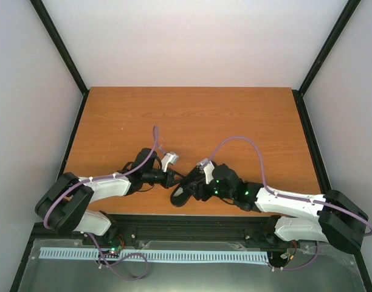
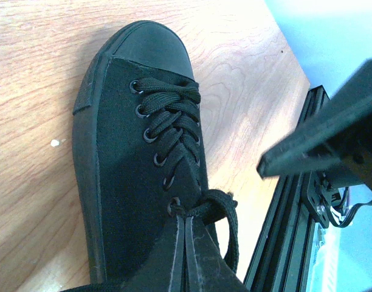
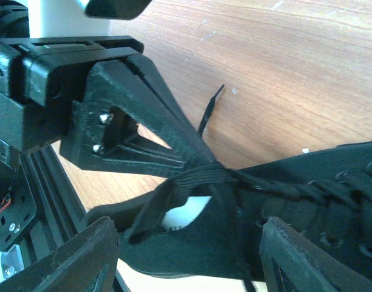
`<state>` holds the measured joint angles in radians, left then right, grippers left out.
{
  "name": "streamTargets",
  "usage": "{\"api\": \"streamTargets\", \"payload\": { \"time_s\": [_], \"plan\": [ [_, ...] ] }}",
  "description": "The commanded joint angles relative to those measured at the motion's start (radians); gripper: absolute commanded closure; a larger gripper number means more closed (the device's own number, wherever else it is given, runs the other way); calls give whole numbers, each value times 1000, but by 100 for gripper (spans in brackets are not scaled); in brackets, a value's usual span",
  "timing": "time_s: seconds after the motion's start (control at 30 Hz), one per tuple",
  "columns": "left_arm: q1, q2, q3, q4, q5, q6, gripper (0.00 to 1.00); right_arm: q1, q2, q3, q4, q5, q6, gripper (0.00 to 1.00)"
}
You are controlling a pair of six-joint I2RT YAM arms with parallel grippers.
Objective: Tie the shoes
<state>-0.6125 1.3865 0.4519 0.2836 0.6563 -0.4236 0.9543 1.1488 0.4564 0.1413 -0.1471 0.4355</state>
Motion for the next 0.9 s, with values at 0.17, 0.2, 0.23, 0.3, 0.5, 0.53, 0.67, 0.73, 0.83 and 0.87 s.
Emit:
{"api": "streamTargets", "payload": {
  "time_s": [0.17,0.2,0.23,0.3,0.5,0.53,0.67,0.73,0.83,0.87],
  "plan": [
    [6,-1,13,29,-1,-5,99,142,150,115,-60,225,72,43],
    [6,-1,12,29,-1,-5,99,148,168,124,-54,222,71,45],
    [7,-2,12,30,-2,-4,99,153,181,132,-48,222,71,47],
    [7,-3,11,28,-3,-4,99,159,205,143,-48,229,73,56],
    [17,-22,10,-4,-51,0,99,158,175,165,-144,314,82,97],
    [21,-27,9,-9,-62,-1,99,156,158,162,-162,326,80,97],
    [38,-51,2,-24,-80,-2,99,133,106,139,-220,317,87,97],
    [42,-58,-2,-28,-89,-3,99,124,91,121,-220,292,98,97],
    [49,-68,-6,-37,-97,-4,99,121,84,101,-223,268,113,97],
    [51,-72,-8,-38,-100,-6,99,120,83,94,-223,262,118,97]
  ]
}}
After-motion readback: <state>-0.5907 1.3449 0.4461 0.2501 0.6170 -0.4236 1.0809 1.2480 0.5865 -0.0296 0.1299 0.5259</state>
